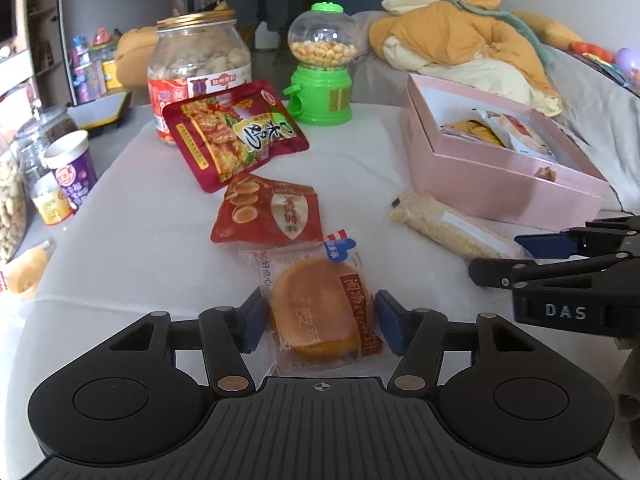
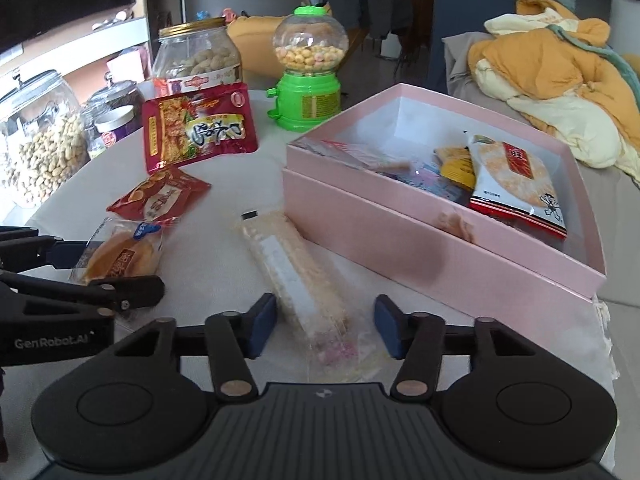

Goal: Organize snacks
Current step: 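Grasp the long rice bar packet with the right gripper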

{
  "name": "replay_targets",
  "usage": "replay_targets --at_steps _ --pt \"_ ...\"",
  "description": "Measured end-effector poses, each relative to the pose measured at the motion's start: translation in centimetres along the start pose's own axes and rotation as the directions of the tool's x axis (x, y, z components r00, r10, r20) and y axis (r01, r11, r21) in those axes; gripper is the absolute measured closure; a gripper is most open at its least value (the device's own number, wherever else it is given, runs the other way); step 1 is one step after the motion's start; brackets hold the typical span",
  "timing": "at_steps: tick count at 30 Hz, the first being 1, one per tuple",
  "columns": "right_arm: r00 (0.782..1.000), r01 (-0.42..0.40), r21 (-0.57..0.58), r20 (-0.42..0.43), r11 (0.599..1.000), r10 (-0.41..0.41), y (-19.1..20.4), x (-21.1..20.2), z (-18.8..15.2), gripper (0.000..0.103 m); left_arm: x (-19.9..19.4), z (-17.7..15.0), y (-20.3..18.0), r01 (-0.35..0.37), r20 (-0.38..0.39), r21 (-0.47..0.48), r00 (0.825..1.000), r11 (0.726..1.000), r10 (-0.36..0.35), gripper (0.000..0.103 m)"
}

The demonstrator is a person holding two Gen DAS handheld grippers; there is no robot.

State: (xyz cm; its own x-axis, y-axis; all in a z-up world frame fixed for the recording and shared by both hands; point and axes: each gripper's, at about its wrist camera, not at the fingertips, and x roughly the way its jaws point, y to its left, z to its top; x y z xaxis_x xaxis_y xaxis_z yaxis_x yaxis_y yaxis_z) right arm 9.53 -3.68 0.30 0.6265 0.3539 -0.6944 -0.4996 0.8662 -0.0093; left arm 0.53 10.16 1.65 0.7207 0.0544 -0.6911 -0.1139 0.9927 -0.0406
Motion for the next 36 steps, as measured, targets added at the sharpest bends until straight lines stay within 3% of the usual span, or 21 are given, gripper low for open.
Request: replay_targets --at_steps 7,15,22,27,32,34,36 --pt "0.996 -0.058 0.047 -0.061 0.997 0.060 -0.4 -2.6 -1.8 0.061 -1.1 -1.0 0.1 0.049 0.010 -0.023 0.999 0.999 -0.049 0.041" --pt "0.997 -0.065 -0.046 -0.043 0.997 0.063 -0.4 -4.9 -4.2 0.061 -2.0 -2.2 0.0 0.047 0.042 -0.033 0.998 0.998 -0.046 0.042" --pt "0.996 -0.089 -0.021 0.027 0.996 0.090 -0.9 -4.4 -4.8 0.047 -1.4 -2.0 -0.1 0.031 0.066 -0.043 0.997 0.999 -0.028 0.042" --pt "0.996 -0.085 -0.034 0.022 0.996 0.086 -0.3 -4.0 -4.4 0.035 -1.3 -1.9 -0.3 0.013 0.062 -0.035 0.998 0.999 -0.011 0.041" --pt "0.998 -0.066 -0.026 0.003 0.997 0.066 0.1 -2.3 -2.4 0.034 -1.5 -2.2 -0.1 0.026 0.066 -0.039 0.998 0.999 -0.024 0.041" --pt "0.998 -0.062 -0.012 -0.007 0.998 0.062 0.3 -1.5 -1.6 0.035 -1.5 -2.2 -0.1 0.028 0.069 -0.038 0.997 0.999 -0.025 0.041" --pt "0.998 -0.053 -0.027 -0.022 0.998 0.052 0.9 -1.3 -0.9 0.055 -1.5 -2.3 -0.1 0.027 0.073 -0.034 0.997 0.999 -0.025 0.041"
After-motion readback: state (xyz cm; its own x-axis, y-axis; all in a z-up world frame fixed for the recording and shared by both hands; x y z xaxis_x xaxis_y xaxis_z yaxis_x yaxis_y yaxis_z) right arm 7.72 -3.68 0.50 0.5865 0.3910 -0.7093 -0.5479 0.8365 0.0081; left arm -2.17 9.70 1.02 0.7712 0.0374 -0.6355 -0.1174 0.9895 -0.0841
